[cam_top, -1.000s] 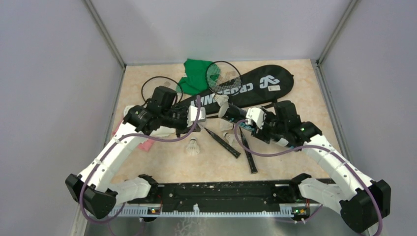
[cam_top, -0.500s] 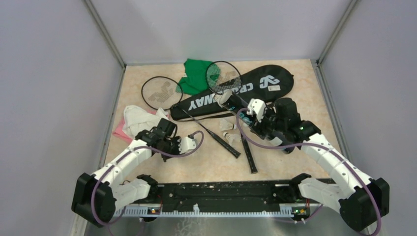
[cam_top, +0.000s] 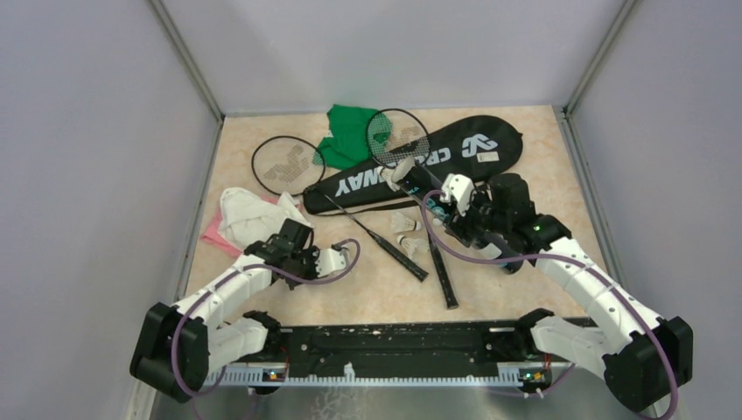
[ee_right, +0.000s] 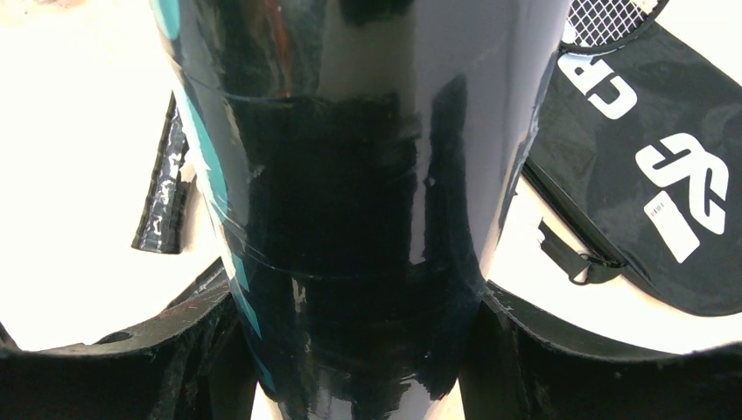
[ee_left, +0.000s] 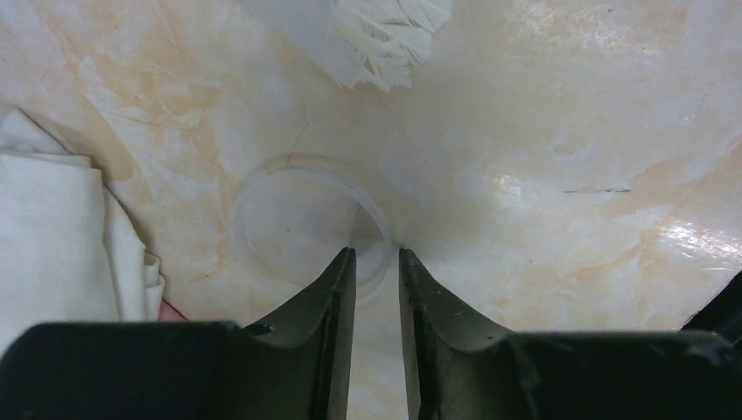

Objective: Pack up the badminton gear
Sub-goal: Place the lid at the center of the board.

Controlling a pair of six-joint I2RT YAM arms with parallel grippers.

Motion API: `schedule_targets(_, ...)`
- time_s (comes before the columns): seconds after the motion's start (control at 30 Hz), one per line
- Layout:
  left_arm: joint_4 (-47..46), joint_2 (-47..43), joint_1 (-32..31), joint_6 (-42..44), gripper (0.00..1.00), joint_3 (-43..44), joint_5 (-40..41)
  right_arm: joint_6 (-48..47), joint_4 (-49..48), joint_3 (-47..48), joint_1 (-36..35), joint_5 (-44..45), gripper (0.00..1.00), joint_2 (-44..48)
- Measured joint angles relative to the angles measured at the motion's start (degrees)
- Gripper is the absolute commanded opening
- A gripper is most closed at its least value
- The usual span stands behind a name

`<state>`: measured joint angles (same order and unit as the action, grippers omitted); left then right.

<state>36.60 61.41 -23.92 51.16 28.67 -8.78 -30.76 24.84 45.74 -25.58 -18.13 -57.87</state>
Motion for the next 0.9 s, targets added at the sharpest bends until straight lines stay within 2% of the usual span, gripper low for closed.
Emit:
schedule_targets(0.17,-0.31,-0.46,0.02,-0.33,0.74,0.44,-0.2,0.02,0.09,0.0,0.02,0.0,0.27,0.09)
schedule_targets(0.37,2.05,-3.3,0.15,-2.19,0.98,5.53,-5.92,0.46,0.68,0.0,0.13,-0.2,0.29,0.24)
schedule_targets(0.5,2.14,-3.5,0.15,-5.22,0.99,9.46,-11.76,0.92,0.52,0.0,0.24,-0.61,0.29,0.52)
schedule_targets(0.63,0.33,-3.48,0.02,-9.09,0.96,10.73,-15.74,1.03,-0.04,-0.85,0.28,-0.96,0.29,0.72)
schedule_targets(0.9,-7.67,-2.95,-1.79,-11.82,0.86,9.01,-16.02,1.09,0.02,-2.82,1.55,-1.44,0.3,0.83)
